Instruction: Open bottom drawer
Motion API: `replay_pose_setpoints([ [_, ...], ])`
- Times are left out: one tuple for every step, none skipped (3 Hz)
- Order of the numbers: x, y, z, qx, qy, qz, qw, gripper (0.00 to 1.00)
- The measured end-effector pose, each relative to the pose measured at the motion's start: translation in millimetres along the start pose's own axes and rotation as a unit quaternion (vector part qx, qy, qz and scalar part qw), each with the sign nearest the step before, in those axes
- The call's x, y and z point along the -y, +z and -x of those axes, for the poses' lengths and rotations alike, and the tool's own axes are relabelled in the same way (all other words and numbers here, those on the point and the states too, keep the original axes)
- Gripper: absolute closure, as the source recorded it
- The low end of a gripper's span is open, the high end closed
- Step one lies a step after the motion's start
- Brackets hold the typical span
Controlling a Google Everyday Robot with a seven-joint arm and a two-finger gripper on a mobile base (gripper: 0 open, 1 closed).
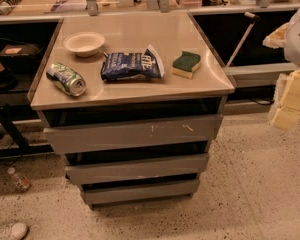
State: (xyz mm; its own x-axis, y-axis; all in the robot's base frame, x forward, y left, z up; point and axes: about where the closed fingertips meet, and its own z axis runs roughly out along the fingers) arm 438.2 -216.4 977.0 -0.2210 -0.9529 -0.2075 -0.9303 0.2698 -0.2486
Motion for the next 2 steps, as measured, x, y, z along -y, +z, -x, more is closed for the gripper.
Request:
replay_pose_setpoints([
  [0.0,0.0,0.0,0.0,0.0,0.0,1.0,0.0],
  [-20.1,24.8,-1.2,0.002,0.006,0.015,0.9999,0.0],
])
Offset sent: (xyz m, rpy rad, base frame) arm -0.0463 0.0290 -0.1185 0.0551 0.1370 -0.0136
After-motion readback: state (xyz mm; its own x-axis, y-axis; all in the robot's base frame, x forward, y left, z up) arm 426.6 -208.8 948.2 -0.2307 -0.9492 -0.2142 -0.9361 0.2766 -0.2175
